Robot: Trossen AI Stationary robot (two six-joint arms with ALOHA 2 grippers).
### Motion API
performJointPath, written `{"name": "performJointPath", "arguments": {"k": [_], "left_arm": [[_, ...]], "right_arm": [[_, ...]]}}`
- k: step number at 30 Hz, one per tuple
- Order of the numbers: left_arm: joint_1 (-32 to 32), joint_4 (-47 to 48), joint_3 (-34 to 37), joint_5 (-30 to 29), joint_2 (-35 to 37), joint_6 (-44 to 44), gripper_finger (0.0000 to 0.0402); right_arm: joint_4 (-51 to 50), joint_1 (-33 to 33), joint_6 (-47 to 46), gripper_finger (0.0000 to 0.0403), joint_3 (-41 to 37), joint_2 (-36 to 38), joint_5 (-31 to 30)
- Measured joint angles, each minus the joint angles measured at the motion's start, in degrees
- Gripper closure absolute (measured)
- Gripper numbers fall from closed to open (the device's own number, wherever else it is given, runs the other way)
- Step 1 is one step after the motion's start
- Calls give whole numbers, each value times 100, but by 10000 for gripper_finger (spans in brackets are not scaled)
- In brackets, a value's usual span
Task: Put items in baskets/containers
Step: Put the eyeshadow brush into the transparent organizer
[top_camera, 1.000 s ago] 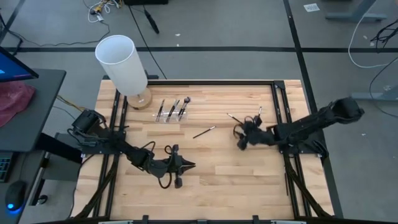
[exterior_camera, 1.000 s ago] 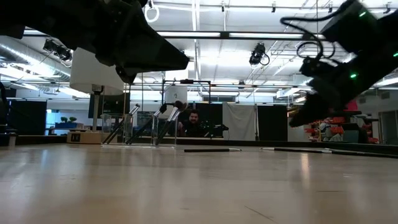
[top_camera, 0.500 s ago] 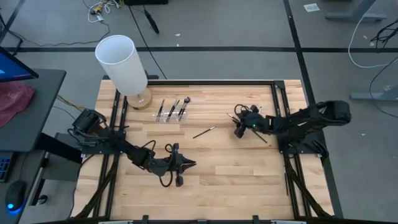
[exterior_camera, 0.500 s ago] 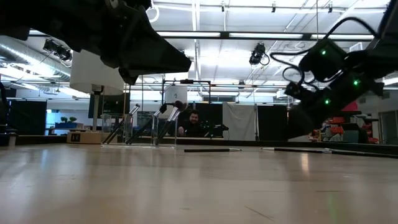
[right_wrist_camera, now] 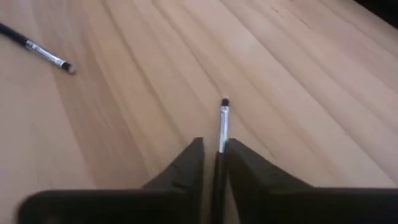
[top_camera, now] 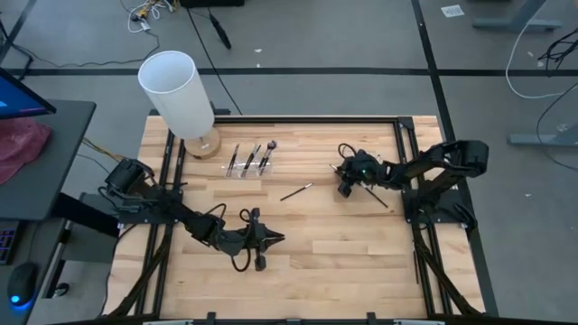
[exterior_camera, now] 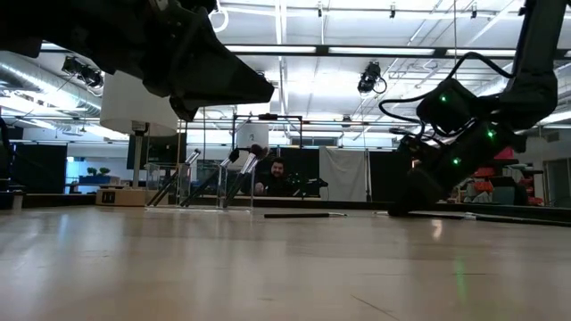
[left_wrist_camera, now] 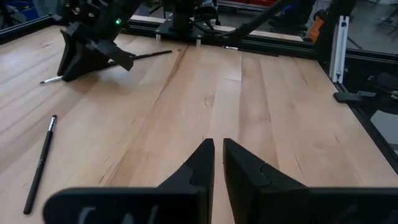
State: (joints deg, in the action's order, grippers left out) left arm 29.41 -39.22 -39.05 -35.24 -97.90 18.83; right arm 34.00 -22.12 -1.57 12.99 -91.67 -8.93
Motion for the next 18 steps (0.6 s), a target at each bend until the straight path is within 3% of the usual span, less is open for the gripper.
{"name": "performJointPath", "arguments": {"k": [4,18], "left_arm": [[33,0,0,2,1,2,367],[46,2,0,101,1,-4,367]], "right_arm": [[239,-7,292,388,-123,-52,30],[721,17,-89,398,-232,-119,54]]}}
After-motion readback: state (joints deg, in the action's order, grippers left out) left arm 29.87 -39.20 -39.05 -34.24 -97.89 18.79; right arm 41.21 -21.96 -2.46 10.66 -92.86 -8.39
